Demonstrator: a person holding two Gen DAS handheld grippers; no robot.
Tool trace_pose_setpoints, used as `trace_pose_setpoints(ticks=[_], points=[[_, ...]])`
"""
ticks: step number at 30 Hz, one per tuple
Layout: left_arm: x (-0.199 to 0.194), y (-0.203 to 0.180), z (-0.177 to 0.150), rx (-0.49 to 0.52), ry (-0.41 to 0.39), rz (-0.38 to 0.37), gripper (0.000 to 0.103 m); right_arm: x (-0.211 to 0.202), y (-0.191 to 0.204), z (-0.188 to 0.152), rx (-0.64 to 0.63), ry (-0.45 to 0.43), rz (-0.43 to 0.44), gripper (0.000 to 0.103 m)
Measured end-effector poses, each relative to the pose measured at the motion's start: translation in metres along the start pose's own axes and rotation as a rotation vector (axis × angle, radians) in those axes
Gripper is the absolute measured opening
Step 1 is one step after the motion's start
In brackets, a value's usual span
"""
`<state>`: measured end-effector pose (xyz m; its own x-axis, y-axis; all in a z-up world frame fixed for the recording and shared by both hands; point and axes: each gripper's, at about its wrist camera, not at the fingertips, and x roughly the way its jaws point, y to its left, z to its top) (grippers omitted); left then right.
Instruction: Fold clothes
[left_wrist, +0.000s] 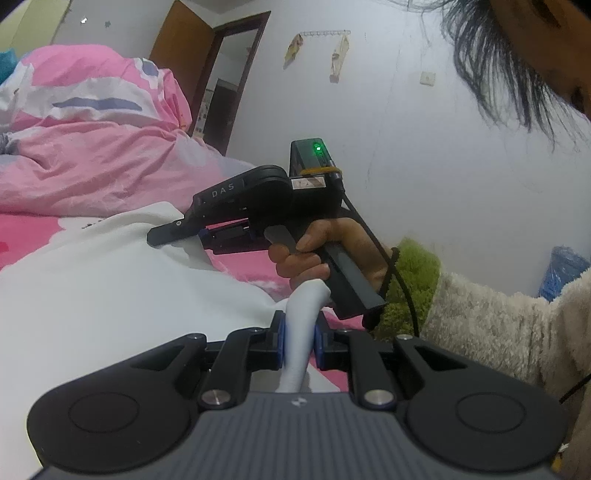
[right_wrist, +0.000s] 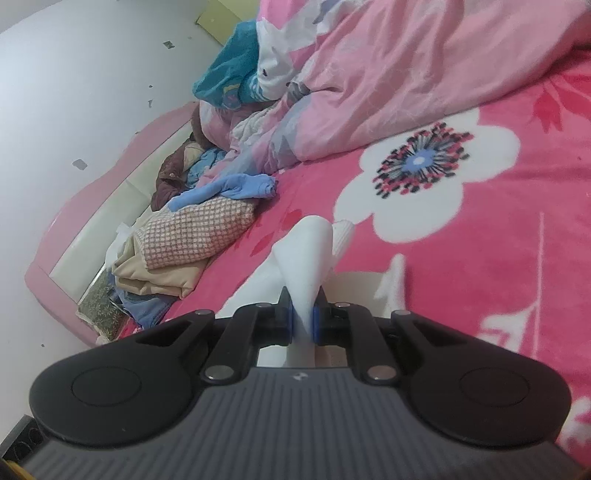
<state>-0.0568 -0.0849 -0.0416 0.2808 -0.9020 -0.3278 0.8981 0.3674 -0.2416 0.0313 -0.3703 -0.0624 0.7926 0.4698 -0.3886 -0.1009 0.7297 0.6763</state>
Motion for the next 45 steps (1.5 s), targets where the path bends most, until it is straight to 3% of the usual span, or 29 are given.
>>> trace_pose_setpoints(ticks=[8,10,12,14,20,26,31,33,39,45], points=[[0.011,-0.002,-0.009,0.027,0.078,-0.010,0.018,0.005,-0.026,-0.014,0.080,0.018,0.006,0.009],[0.012,-0.005,-0.009,0.038,0.100,-0.019,0.028,0.002,-0.031,-0.016,0.116,0.015,0.008,0.011],[0.013,-0.008,-0.009,0.049,0.121,-0.028,0.050,-0.007,-0.034,-0.017,0.147,-0.001,-0.006,0.016],[0.009,-0.014,-0.010,0.058,0.127,-0.035,0.062,-0.026,-0.032,-0.019,0.164,-0.035,-0.044,0.024],[-0.033,-0.029,-0.020,0.043,0.107,-0.027,0.069,-0.109,-0.009,-0.051,0.199,-0.129,-0.121,0.033],[-0.106,-0.029,-0.039,-0.003,0.081,0.115,0.069,-0.163,0.029,-0.121,0.276,-0.160,-0.122,0.039],[-0.140,-0.024,-0.049,0.016,0.065,0.304,0.068,-0.156,0.051,-0.169,0.366,-0.175,-0.063,0.041],[-0.149,-0.021,-0.053,0.032,0.060,0.377,0.064,-0.145,0.052,-0.179,0.412,-0.183,-0.050,0.041],[-0.140,-0.025,-0.056,0.092,0.061,0.505,0.064,-0.114,0.054,-0.193,0.488,-0.190,-0.075,0.042],[-0.149,-0.014,-0.063,0.053,0.050,0.557,0.064,-0.111,0.056,-0.197,0.514,-0.228,-0.099,0.041]])
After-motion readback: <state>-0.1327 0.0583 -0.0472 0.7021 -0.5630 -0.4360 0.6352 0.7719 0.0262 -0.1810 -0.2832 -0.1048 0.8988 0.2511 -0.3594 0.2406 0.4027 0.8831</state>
